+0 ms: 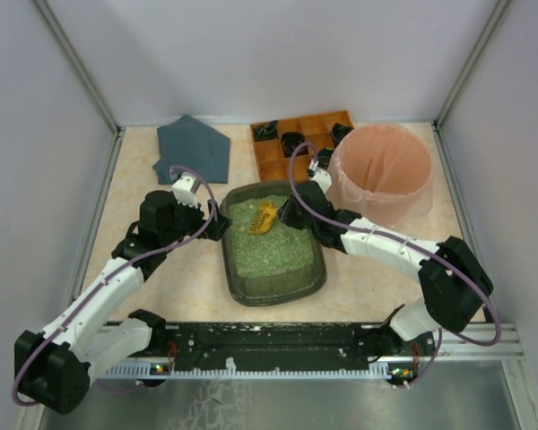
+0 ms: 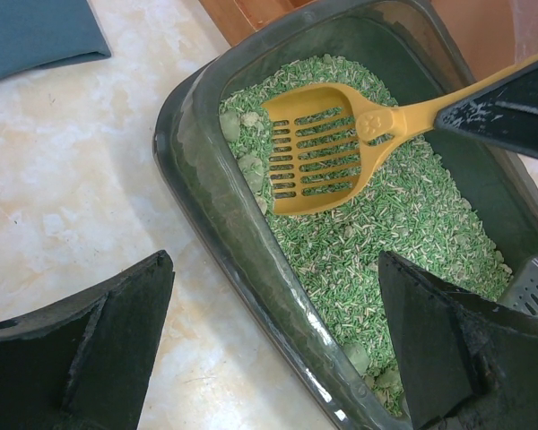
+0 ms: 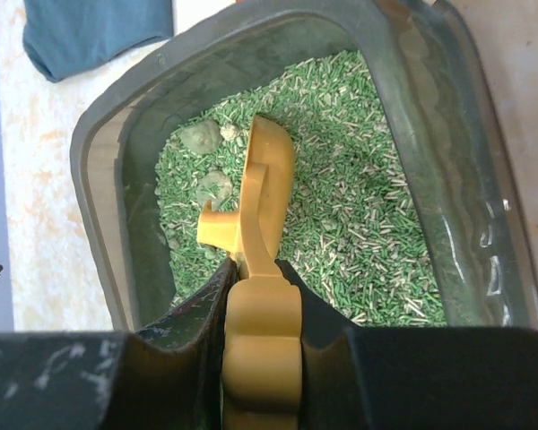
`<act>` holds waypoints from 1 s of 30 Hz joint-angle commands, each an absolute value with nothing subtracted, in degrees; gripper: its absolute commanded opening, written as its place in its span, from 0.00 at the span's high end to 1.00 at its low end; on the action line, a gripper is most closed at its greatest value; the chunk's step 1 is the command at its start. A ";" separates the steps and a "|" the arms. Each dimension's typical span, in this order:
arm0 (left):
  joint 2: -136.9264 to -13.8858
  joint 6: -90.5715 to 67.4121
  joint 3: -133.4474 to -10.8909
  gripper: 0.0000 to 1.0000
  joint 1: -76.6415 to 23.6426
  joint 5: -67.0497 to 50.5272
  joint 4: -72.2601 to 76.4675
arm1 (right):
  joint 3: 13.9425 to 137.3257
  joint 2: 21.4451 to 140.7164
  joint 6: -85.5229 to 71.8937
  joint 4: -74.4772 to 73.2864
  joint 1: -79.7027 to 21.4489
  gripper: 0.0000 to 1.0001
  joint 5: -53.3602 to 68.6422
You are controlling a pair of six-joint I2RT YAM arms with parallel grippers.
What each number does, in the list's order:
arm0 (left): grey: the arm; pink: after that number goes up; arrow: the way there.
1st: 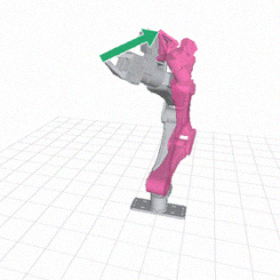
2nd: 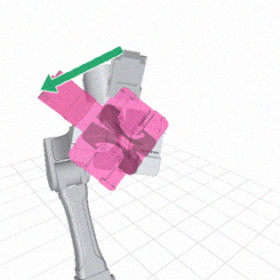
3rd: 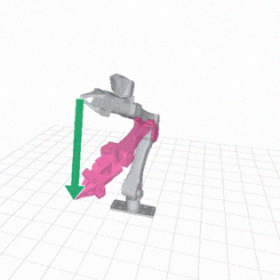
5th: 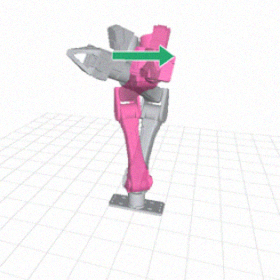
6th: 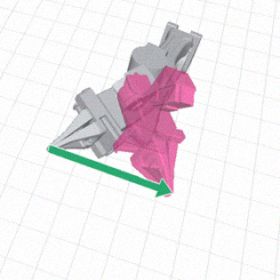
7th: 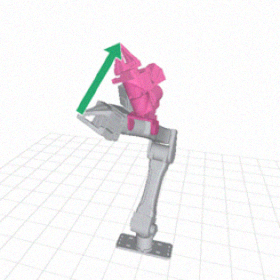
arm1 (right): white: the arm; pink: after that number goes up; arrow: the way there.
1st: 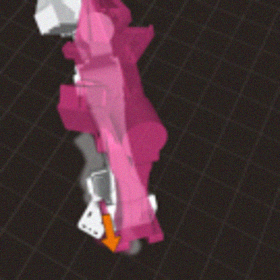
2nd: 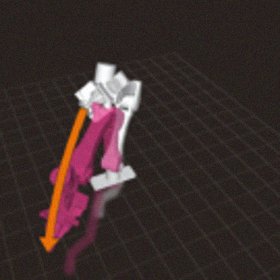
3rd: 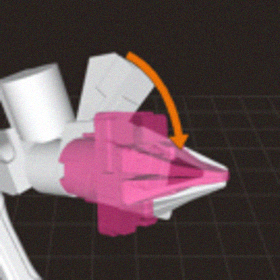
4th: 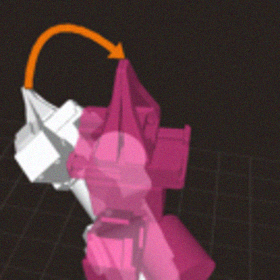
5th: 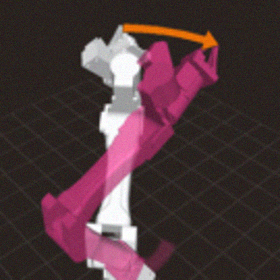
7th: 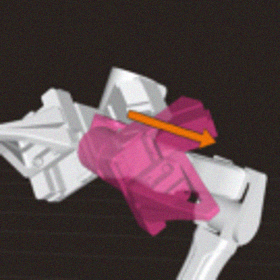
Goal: Clean the litter box
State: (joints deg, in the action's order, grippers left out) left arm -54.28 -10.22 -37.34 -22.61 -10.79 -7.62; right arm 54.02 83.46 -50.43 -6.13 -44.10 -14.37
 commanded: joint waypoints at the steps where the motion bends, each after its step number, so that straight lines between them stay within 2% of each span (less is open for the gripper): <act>1: -54.64 -10.07 -37.53 0.00 -22.32 -11.74 -6.80 | 48.86 84.66 -53.04 -2.12 -44.47 1.00 -9.96; 13: -54.89 -10.02 -37.62 0.00 -22.27 -11.83 -6.98 | 43.13 92.13 -56.64 11.48 -44.54 1.00 0.73; 30: -55.02 -9.87 -37.61 0.00 -22.28 -11.71 -6.98 | 28.19 78.37 -62.83 26.10 -43.70 1.00 -4.85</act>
State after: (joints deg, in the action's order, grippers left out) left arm -55.13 -10.22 -37.34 -22.61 -11.18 -7.70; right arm 30.59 81.54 -62.28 24.95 -44.07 -3.40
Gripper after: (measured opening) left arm 0.998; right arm 0.202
